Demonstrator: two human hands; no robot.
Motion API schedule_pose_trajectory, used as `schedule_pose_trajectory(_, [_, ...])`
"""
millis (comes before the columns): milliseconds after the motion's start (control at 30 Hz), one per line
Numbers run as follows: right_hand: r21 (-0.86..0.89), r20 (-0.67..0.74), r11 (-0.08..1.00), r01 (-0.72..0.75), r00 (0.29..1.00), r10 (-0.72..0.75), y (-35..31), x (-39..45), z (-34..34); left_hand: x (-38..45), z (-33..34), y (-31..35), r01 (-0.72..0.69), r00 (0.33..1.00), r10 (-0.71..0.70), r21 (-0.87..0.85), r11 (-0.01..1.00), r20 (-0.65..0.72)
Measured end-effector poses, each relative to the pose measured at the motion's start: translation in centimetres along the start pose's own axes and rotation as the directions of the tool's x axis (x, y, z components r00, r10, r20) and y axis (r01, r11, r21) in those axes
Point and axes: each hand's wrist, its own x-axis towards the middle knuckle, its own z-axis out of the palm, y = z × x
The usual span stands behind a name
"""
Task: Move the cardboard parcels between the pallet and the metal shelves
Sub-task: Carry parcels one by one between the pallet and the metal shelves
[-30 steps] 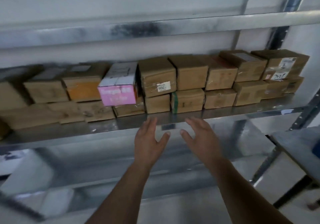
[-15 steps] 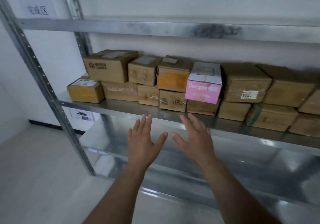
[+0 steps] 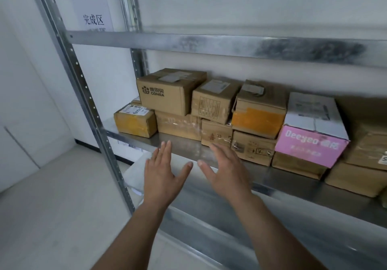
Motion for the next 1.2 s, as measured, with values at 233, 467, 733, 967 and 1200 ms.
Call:
schedule_pose_trajectory(233, [0.035, -0.071, 0.999, 0.033, 0.997, -0.03, 0.3, 7.5, 1.3, 7.4, 1.1, -0.7, -0.051, 0.999, 0.051, -0.027, 0.998, -0.011])
schedule_pose_trajectory(467, [0.065, -0.059, 0.998, -0.024, 0.998, 0.028, -1.3, 12.5, 3.0, 12.6, 0.4, -3.3, -0.052, 0.998, 0.049, -0.069, 0.996, -0.042])
schedule_pose_trajectory(733, [0.139, -0.128, 0.983, -0.123, 0.982, 0.141, -4.5, 18.2, 5.5, 21.3, -1.3, -8.1, -0.024, 0.999, 0.014, -0.226, 0.974, -0.044])
schedule_pose_trajectory(967, [0.094, -0.297, 0.951, -0.294, 0.904, 0.308, -7.8, 22.9, 7.1, 30.4, -3.3, -11.9, -0.035, 0.999, 0.034, -0.432, 0.901, -0.011])
schedule_pose_trajectory(1200, [0.074, -0.302, 0.845, -0.53, 0.795, 0.525, -9.9, 25.3, 8.5, 37.1, -3.1, -14.0, 0.186, 0.97, -0.088, -0.455, 0.871, 0.227])
